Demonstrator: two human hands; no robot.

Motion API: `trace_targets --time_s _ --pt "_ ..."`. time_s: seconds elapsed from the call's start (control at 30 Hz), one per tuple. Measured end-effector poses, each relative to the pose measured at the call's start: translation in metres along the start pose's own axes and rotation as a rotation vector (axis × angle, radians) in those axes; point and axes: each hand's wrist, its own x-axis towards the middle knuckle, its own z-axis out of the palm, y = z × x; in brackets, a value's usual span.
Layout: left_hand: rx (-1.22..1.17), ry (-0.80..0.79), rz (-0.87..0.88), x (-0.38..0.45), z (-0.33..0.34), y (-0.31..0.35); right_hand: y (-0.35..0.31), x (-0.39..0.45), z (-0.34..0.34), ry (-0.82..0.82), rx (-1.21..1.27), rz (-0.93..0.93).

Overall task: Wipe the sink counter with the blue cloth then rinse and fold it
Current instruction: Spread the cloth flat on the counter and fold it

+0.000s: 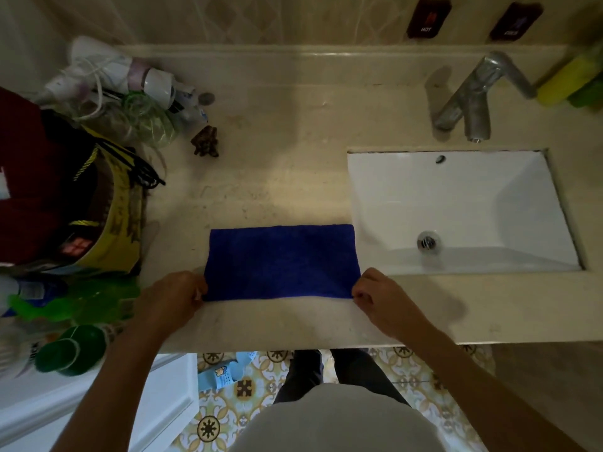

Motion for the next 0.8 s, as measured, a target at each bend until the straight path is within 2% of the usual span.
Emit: trace_targets --time_s 0.07,0.13,0.23,0.37,0.47,0.67,0.8 --pt "-0.008 0.002 -0.005 0.001 -0.01 0.007 -0.004 -0.004 0.0 0.079 0.12 0.12" --pt "-0.058 0.082 0.027 0.004 -0.024 0.03 -0.009 -0.008 -0.001 0.176 0.285 0.355" --pt "-0.141 0.208 0.2 0.017 -0.045 0.093 -0.01 -0.009 0.007 0.177 0.309 0.574" --pt "-0.225 0.244 0.465 0.06 -0.05 0.184 -0.017 -0.002 0.018 0.157 0.313 0.666" --pt "-0.26 0.154 0.55 0.093 -0.046 0.231 -0.022 0.001 0.021 0.179 0.32 0.693" --pt "-0.084 -0.034 0.606 0.126 -0.05 0.255 -0.025 -0.001 0.022 0.161 0.392 0.67" --pt "-0.009 -0.002 0.651 0.127 -0.05 0.259 -0.027 0.001 0.024 0.173 0.44 0.69"
